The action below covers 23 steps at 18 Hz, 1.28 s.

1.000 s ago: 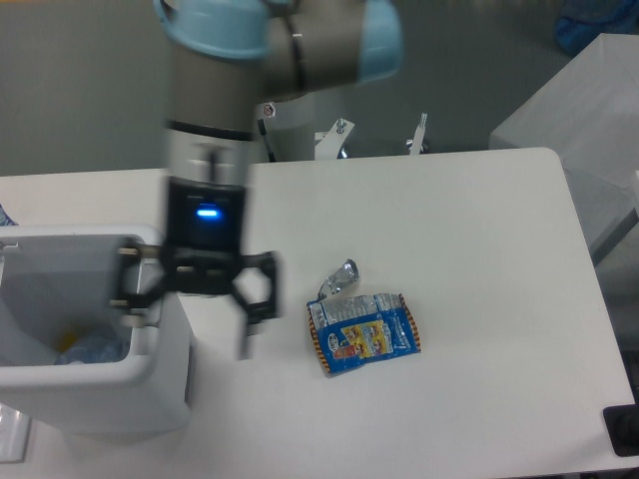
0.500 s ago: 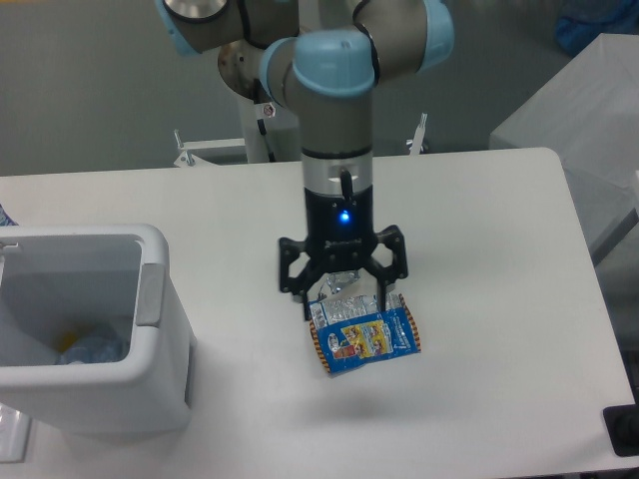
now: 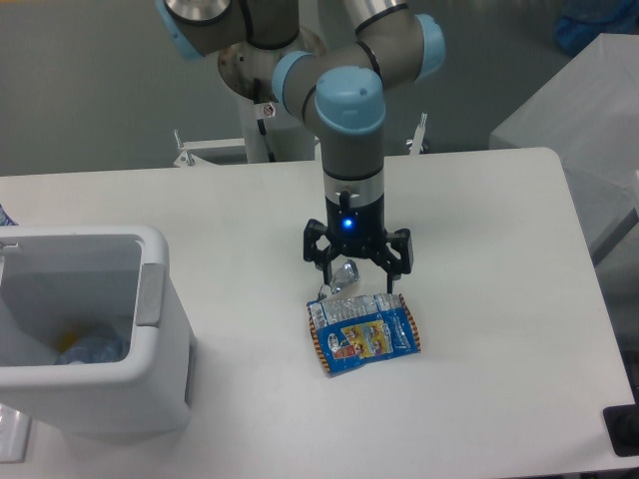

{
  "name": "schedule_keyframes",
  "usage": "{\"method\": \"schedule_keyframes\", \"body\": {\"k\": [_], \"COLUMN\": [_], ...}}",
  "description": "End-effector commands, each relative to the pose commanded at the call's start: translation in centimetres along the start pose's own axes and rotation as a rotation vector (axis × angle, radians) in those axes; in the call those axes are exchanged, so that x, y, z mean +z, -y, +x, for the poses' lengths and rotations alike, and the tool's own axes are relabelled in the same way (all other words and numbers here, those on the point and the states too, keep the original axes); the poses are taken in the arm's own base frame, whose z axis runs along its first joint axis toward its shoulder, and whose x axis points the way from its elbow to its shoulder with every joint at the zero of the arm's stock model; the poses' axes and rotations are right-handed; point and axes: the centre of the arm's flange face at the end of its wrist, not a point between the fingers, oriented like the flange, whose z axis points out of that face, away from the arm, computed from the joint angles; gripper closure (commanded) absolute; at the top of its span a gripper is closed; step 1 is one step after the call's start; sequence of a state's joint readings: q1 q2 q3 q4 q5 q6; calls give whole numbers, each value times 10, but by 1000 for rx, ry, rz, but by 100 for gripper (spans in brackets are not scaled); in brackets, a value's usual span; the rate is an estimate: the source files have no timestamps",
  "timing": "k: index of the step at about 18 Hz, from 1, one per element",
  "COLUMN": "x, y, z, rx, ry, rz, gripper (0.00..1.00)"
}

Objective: Place the trash in the trash can
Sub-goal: 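Move the open gripper back above the blue snack wrapper, then lower the gripper and pinch the wrapper's silver edge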

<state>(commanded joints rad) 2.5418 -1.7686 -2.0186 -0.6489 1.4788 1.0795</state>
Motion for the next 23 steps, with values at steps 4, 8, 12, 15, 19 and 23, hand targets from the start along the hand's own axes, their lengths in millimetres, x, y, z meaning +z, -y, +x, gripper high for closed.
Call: {"method": "schedule_keyframes", "body": {"k": [4,8,12,15,19,23], "x": [23,44,55,60,66,71], "y": [-11,-16,-17,-12,-13,-16], "z": [12,23,30,34,35,35], "rx": [80,86,89,100,98,96], "ry": [-36,-77,-101,-103,-114,-110], "rz": [-57,-86,-97,-107,-114,-142], "gripper": [1,1,1,1,3,17]}}
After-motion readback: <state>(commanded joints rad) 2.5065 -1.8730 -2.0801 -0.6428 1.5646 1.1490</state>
